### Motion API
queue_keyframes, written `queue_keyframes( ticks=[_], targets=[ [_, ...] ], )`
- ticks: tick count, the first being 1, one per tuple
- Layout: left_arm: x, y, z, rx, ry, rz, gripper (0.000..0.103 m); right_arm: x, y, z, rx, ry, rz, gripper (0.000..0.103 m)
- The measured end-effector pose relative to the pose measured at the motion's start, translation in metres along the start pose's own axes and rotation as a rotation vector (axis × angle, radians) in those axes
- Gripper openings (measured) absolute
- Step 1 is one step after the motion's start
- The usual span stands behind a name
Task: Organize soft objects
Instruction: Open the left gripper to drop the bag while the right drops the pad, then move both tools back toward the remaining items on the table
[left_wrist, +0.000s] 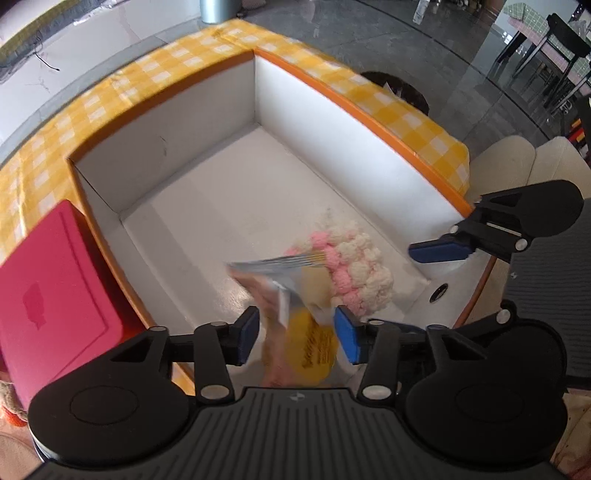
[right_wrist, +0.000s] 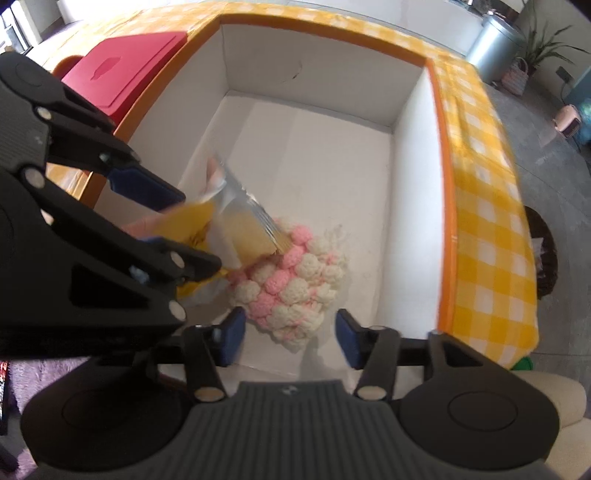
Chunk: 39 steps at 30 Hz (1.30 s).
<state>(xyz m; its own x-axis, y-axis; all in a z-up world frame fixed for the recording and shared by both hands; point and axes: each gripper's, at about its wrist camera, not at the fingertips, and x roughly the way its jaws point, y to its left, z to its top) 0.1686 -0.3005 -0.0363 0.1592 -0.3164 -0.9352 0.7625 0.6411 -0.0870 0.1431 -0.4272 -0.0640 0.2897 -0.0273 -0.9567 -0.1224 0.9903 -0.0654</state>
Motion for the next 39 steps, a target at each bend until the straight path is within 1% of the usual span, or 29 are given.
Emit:
queue_keyframes(
  ticks=[2,3,6,9,12,15,20,22,26,28,31,35,39],
  targets=[
    [-0.012,0.001,-0.001,0.001,-0.025,-0.001,0.063,-0.009,0.001,-0.001,-0.001,-0.001,-0.020,0.066],
    [-0.021,0.001,-0.001,0.003,-0.042,-0.007,0.064,-0.013,0.002,-0.002,-0.002,-0.004,-0.030,0.067],
    [-0.045,0.000,-0.004,0.002,-0.089,-0.009,0.065,-0.031,0.006,-0.005,0.005,-0.031,-0.061,0.067],
    [-0.070,0.000,-0.011,0.005,-0.144,-0.001,0.066,-0.051,0.010,-0.009,0.024,-0.078,-0.090,0.067],
    [-0.094,0.002,-0.021,-0.002,-0.202,0.010,0.066,-0.072,0.016,-0.015,0.047,-0.141,-0.125,0.068],
    [-0.119,0.005,-0.035,-0.019,-0.270,0.030,0.066,-0.093,0.028,-0.026,0.062,-0.223,-0.154,0.068],
    [-0.155,0.011,-0.068,-0.051,-0.401,0.107,0.066,-0.116,0.055,-0.042,0.102,-0.375,-0.187,0.068],
    [-0.166,0.015,-0.082,-0.062,-0.442,0.142,0.066,-0.120,0.065,-0.048,0.138,-0.422,-0.165,0.068],
    [-0.182,0.027,-0.111,-0.096,-0.519,0.197,0.066,-0.119,0.091,-0.058,0.205,-0.485,-0.099,0.068],
    [-0.188,0.036,-0.127,-0.132,-0.558,0.221,0.066,-0.117,0.109,-0.062,0.224,-0.515,-0.084,0.068],
    [-0.192,0.050,-0.150,-0.192,-0.595,0.234,0.066,-0.113,0.138,-0.067,0.249,-0.553,-0.076,0.068],
    [-0.192,0.068,-0.182,-0.253,-0.614,0.283,0.066,-0.106,0.175,-0.075,0.251,-0.588,-0.065,0.068],
    [-0.187,0.084,-0.221,-0.301,-0.592,0.356,0.066,-0.100,0.203,-0.081,0.252,-0.609,-0.052,0.068]
  ],
)
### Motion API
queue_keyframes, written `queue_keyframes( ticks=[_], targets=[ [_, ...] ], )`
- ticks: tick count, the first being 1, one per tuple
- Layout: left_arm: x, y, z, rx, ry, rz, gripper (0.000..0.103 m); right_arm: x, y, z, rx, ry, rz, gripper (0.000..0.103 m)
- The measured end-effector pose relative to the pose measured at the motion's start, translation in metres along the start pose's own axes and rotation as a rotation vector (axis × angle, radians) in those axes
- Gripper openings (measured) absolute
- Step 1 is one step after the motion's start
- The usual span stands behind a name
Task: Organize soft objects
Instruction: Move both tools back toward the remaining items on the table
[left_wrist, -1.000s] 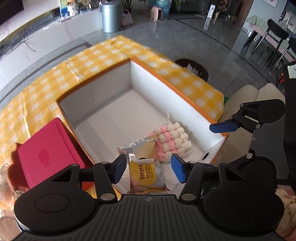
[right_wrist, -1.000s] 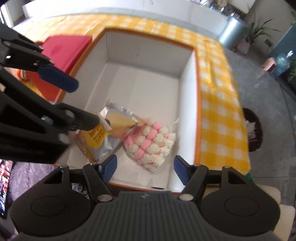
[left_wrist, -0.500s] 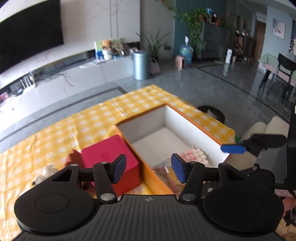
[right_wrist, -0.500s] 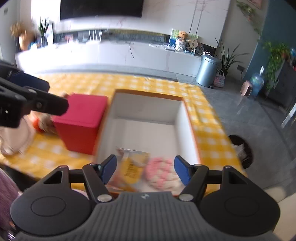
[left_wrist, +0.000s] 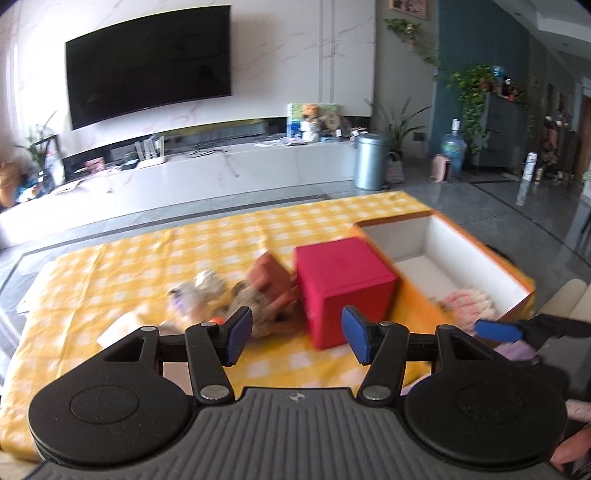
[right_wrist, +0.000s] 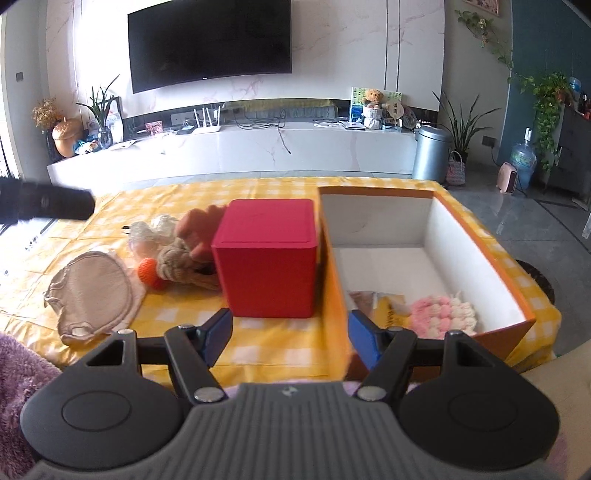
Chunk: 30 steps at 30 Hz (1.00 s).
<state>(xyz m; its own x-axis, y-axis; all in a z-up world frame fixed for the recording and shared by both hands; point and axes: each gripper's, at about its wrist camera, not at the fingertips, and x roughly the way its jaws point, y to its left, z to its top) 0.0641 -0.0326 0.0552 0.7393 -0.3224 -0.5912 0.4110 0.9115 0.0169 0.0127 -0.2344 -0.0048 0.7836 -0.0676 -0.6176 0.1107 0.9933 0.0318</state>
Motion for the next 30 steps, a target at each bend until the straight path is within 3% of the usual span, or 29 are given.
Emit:
queue_keyframes(
  ticks=[8,16,21,30],
  targets=[
    [-0.010,0.064,-0.052,-0.128,0.050,0.126,0.066,0.011,0.039,-0.019,-0.045,0.013,0.061,0.068],
    [-0.019,0.113,-0.073,-0.210,0.102,0.177,0.067,0.031,0.075,-0.025,-0.116,0.010,0.147,0.069],
    [-0.012,0.132,-0.077,-0.216,0.118,0.182,0.070,0.046,0.097,-0.022,-0.178,0.023,0.169,0.068],
    [0.038,0.157,-0.068,-0.108,0.178,0.149,0.083,0.089,0.127,-0.012,-0.258,0.067,0.221,0.068]
  ],
)
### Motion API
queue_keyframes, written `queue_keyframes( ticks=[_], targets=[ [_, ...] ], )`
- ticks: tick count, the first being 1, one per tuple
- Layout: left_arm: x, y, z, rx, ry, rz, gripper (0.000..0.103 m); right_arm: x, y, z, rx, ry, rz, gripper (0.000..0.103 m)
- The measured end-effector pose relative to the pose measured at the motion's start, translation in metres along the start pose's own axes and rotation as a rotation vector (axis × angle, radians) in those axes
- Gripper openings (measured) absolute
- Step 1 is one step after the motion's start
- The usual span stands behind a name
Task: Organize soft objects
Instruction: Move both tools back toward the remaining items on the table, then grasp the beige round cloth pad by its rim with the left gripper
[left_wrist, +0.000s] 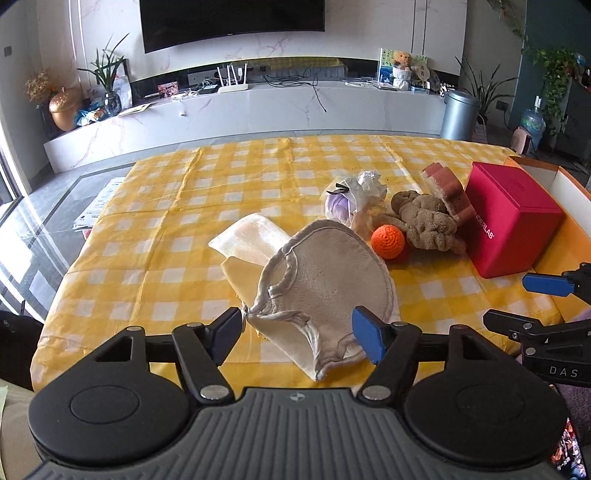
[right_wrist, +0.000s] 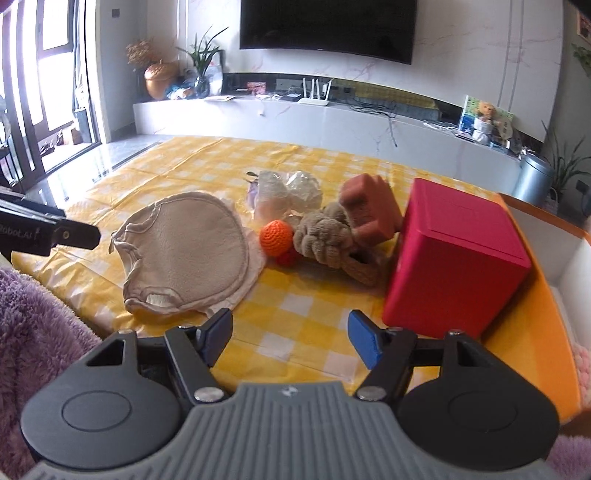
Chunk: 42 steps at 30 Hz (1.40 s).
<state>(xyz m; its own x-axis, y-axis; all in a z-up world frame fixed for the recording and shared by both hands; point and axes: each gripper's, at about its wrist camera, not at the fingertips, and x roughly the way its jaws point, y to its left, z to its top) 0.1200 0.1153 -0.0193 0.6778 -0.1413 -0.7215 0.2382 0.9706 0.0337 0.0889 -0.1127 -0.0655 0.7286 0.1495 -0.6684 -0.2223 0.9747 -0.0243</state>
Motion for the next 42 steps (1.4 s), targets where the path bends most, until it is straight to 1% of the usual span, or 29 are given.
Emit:
queue_keyframes(
  ticks=[1,4,6,8,11,14,16,17,19,22,24,25,27,30,34,37,38,40,41,42],
  targets=[
    [0.008,0.001,0.003,0.015,0.003,0.000,0.085,0.007,0.000,0.002,-0.006,0.007,0.005,0.068],
    [0.026,0.000,0.010,0.066,0.023,0.000,0.086,0.026,0.002,0.011,-0.013,0.025,0.024,0.068],
    [0.038,0.000,0.017,0.091,0.033,-0.020,0.086,0.039,0.005,0.015,-0.018,0.033,0.040,0.068],
    [0.049,0.000,0.021,0.102,0.043,-0.032,0.086,0.051,0.008,0.019,-0.027,0.045,0.052,0.068],
    [0.065,0.000,0.028,0.109,0.066,-0.047,0.086,0.070,0.012,0.024,-0.029,0.073,0.071,0.061],
    [0.079,0.001,0.032,0.108,0.098,-0.064,0.085,0.086,0.014,0.028,-0.016,0.096,0.081,0.060],
    [0.083,0.001,0.032,0.104,0.115,-0.080,0.079,0.095,0.016,0.030,-0.012,0.103,0.090,0.060],
    [0.083,0.001,0.031,0.104,0.117,-0.084,0.077,0.098,0.018,0.031,-0.013,0.106,0.093,0.060],
    [0.078,-0.001,0.030,0.101,0.111,-0.099,0.070,0.103,0.020,0.031,-0.009,0.112,0.103,0.060],
    [0.068,-0.004,0.029,0.066,0.110,-0.166,0.066,0.106,0.022,0.028,-0.002,0.122,0.119,0.060],
    [0.066,-0.006,0.028,0.017,0.136,-0.213,0.064,0.108,0.024,0.026,0.000,0.129,0.126,0.060],
    [0.067,-0.007,0.027,-0.001,0.149,-0.220,0.064,0.109,0.024,0.025,0.000,0.134,0.129,0.060],
    [0.070,-0.012,0.026,-0.007,0.160,-0.199,0.064,0.110,0.024,0.023,0.001,0.146,0.135,0.060],
    [0.081,-0.018,0.025,-0.002,0.198,-0.160,0.064,0.112,0.024,0.017,0.006,0.155,0.149,0.060],
    [0.095,-0.019,0.024,-0.032,0.246,-0.120,0.064,0.113,0.023,0.012,0.024,0.157,0.165,0.060],
    [0.106,-0.022,0.021,-0.036,0.286,-0.104,0.063,0.113,0.025,0.011,0.014,0.154,0.175,0.060],
    [0.107,-0.024,0.021,-0.030,0.287,-0.104,0.062,0.113,0.026,0.011,0.010,0.152,0.178,0.060],
    [0.098,-0.028,0.021,-0.006,0.256,-0.121,0.045,0.112,0.027,0.010,0.000,0.148,0.179,0.060],
    [0.094,-0.030,0.021,-0.008,0.239,-0.134,0.042,0.112,0.027,0.010,0.000,0.147,0.184,0.060],
    [0.089,-0.032,0.021,-0.012,0.225,-0.150,0.034,0.111,0.027,0.010,0.000,0.147,0.186,0.060]
  ],
)
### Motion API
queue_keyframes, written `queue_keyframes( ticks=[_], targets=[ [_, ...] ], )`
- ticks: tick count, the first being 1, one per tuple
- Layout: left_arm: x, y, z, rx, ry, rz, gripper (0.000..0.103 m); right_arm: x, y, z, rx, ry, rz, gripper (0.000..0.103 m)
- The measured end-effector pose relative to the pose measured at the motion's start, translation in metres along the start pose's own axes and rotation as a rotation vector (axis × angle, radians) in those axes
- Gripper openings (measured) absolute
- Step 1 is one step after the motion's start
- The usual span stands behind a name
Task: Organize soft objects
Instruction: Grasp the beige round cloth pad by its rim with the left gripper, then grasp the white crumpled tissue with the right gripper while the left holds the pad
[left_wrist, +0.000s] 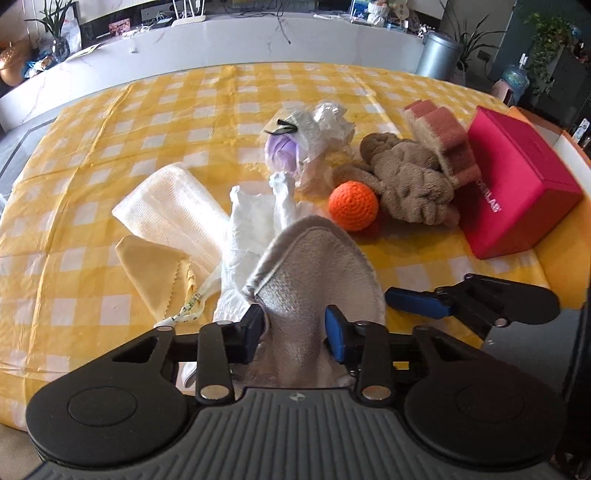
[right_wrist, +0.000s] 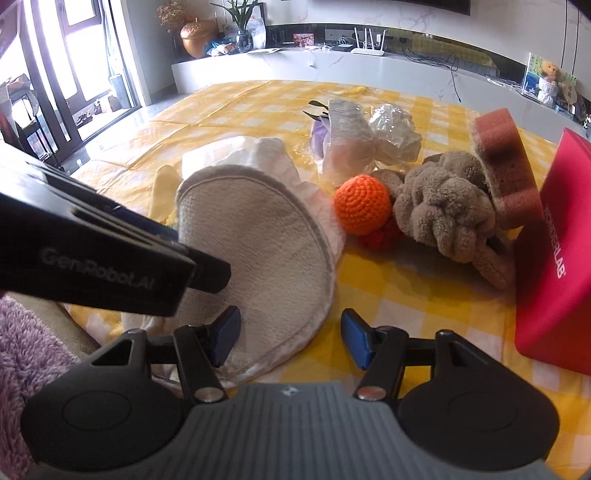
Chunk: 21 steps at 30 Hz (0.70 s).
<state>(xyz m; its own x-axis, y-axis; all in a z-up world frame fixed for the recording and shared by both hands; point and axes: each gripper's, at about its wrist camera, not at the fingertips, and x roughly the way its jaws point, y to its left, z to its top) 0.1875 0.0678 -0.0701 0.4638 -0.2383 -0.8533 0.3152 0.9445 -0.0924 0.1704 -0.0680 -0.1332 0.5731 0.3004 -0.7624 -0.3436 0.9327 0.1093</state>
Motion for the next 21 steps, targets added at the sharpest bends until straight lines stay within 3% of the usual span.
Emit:
queue_keyframes(
  ticks=[7,11,14,18,21],
  targets=[
    [0.001,-0.005,-0.004,-0.020,0.008,0.009,0.032,-0.021,0.005,0.004,-0.030,-0.055,0.021,0.039],
    [0.009,-0.002,-0.004,-0.053,0.026,0.030,0.032,-0.025,0.005,0.003,-0.021,-0.064,0.045,0.037],
    [0.005,-0.001,-0.004,-0.075,0.011,0.050,0.023,-0.025,0.006,0.003,-0.035,-0.059,0.037,0.037],
    [-0.023,0.014,-0.012,-0.160,-0.054,0.014,0.018,-0.034,-0.004,0.003,0.030,-0.054,0.021,0.041],
    [-0.046,0.031,-0.020,-0.229,-0.100,0.020,0.018,-0.039,-0.023,0.002,0.164,-0.052,0.020,0.061]
  ],
)
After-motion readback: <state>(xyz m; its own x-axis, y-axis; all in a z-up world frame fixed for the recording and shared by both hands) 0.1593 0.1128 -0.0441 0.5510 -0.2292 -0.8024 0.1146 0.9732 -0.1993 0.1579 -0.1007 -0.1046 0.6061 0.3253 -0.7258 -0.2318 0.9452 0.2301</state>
